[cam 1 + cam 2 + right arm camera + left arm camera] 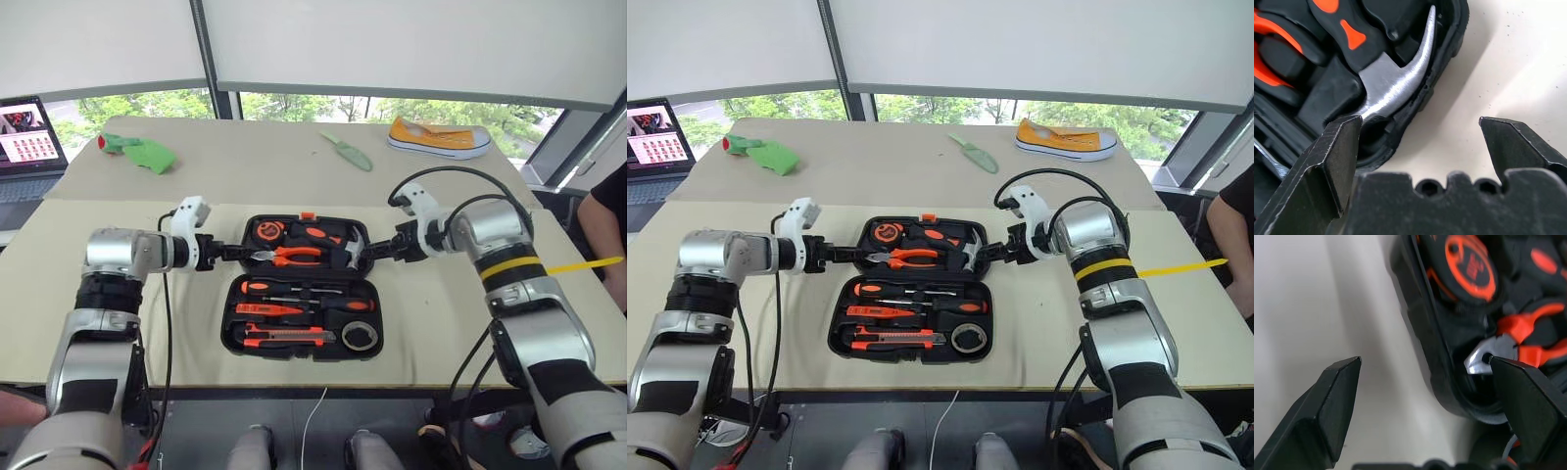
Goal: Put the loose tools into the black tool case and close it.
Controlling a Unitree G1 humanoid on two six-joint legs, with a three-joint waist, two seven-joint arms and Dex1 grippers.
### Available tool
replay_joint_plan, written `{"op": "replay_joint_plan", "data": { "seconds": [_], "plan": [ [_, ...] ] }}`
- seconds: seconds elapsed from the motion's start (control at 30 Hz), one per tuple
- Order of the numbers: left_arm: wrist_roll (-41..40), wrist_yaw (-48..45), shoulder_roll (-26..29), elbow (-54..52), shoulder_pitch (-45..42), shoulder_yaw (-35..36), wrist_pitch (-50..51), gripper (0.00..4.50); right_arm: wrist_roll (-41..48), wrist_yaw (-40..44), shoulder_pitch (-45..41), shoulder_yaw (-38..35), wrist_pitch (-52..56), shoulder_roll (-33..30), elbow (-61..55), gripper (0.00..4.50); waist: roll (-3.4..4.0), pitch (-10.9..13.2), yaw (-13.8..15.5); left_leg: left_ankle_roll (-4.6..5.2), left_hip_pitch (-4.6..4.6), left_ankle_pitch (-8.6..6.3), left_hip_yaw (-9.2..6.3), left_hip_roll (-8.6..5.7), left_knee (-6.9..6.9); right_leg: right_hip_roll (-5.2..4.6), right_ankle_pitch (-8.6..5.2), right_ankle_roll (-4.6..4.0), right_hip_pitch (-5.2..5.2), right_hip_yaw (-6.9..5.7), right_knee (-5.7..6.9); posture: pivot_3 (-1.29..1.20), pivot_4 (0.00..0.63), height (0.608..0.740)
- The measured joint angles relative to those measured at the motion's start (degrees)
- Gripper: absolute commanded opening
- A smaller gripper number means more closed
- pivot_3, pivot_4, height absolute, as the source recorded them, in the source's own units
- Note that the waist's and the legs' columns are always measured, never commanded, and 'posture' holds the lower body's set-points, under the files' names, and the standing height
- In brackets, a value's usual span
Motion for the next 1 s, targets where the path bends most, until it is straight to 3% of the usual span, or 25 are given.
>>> {"op": "replay_joint_plan", "data": {
  "seconds": [0.13, 0.23, 0.57, 0.6, 0.73, 0.87, 1.0],
  "plan": [
    [1.00, -0.36, -0.61, 1.31, -0.22, -0.01, -1.87, 4.50, -0.68, -0.68, 0.01, 0.08, -0.13, 1.06, 1.83, 4.48, 0.00, 0.00, -0.02, 0.00, 0.01, 0.01, -0.04, 0.01, 0.15, 0.01, 0.00, 0.00, 0.04, 0.00, 0.10, 0.00, 0.150, 0.740],
    [1.59, 0.09, -1.54, 2.52, -0.50, 0.55, -3.18, 3.84, -1.05, -1.83, 0.01, 0.07, -0.11, 2.00, 2.28, 3.82, 0.00, 0.00, 0.05, 0.01, 0.01, 0.02, -0.05, 0.01, 0.27, 0.00, 0.03, 0.03, 0.10, -0.01, 0.12, 0.00, 0.150, 0.740],
    [1.22, 1.50, -4.29, 3.24, -0.76, 3.55, -3.71, 0.14, -0.24, -4.38, -0.03, -3.81, 0.85, 4.15, 3.35, 0.30, 0.00, -0.01, 0.06, 0.07, 0.17, 0.08, -0.08, 0.00, 0.34, 0.01, 0.13, 0.05, 0.29, -0.02, 0.12, 0.00, 0.150, 0.740],
    [1.02, 1.97, -4.40, 3.24, -0.71, 4.28, -3.51, 0.00, 0.25, -4.69, -0.03, -4.71, 0.96, 4.24, 3.39, 0.04, 0.00, -0.01, 0.04, 0.12, 0.18, 0.14, -0.08, 0.01, 0.34, 0.01, 0.21, 0.05, 0.29, -0.02, 0.11, 0.00, 0.150, 0.740],
    [-0.65, 2.23, -5.37, 1.41, 1.93, 7.91, -5.73, 0.00, 2.20, -6.44, 2.86, -9.32, -3.33, 4.93, 1.58, 0.04, 0.01, -0.01, 0.00, 0.16, 0.18, 0.26, -0.07, 0.01, 0.32, 0.00, 0.33, 0.05, 0.29, -0.01, 0.06, 0.00, 0.150, 0.740],
    [-2.55, -2.38, -6.12, -4.55, 10.65, 11.80, -17.96, 0.00, 4.20, -2.82, 12.56, -12.81, -16.72, 4.34, -7.46, 0.04, 0.01, 0.02, -0.04, 0.16, -0.11, 0.25, -0.07, 0.00, 0.18, -0.01, 0.33, 0.06, 0.03, -0.01, 0.00, 0.00, 0.150, 0.740],
    [-2.20, -5.52, -6.67, -10.91, 18.82, 12.69, -35.19, 0.00, 1.69, 0.11, 23.45, -11.28, -38.82, 2.33, -17.98, 0.04, 0.02, 0.02, 0.06, 0.14, -0.12, 0.24, -0.04, 0.00, -0.03, -0.02, 0.33, 0.06, 0.03, -0.02, -0.26, 0.00, 0.150, 0.740]
  ]
}}
